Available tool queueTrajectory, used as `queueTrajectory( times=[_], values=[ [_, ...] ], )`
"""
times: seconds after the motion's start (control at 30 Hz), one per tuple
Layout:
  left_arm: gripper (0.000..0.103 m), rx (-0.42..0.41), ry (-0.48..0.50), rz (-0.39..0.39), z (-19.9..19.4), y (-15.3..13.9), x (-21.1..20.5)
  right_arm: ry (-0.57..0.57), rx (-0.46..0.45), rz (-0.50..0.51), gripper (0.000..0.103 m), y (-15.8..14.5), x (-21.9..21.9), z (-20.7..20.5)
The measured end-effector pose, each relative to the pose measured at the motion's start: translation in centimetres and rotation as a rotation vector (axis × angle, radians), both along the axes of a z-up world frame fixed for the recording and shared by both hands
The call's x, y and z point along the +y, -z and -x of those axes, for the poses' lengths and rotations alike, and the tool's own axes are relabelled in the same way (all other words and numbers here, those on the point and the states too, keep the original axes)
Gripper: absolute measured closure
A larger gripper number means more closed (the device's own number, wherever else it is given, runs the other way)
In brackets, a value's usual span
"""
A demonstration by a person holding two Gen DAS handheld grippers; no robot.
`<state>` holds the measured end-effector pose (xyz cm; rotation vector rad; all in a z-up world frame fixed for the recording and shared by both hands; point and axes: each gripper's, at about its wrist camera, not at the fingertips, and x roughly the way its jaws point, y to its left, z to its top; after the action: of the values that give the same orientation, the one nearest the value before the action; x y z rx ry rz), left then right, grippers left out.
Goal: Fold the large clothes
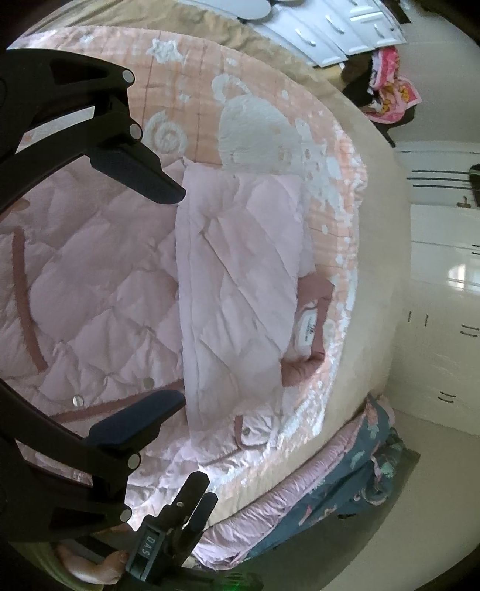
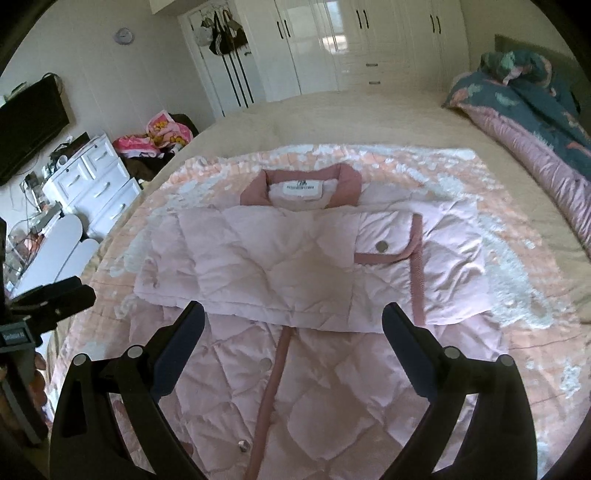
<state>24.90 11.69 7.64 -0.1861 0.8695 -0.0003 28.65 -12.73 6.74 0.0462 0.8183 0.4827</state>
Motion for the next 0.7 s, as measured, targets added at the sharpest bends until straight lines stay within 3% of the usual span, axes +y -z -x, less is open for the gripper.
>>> queueTrajectory(
  times=[0.37,0.7],
  values=[
    [0.008,-0.077,0.019,0.013,3.2,-3.0,-1.6,-0.046,-0.087,-0.036,0.004,-3.4,-2.0,4.6],
    [0.008,-0.110,0.032,0.015,6.1,-3.7,-3.0,-0.032,-0.114,-0.046,0.004,-4.1,-4.0,6.9]
  ],
)
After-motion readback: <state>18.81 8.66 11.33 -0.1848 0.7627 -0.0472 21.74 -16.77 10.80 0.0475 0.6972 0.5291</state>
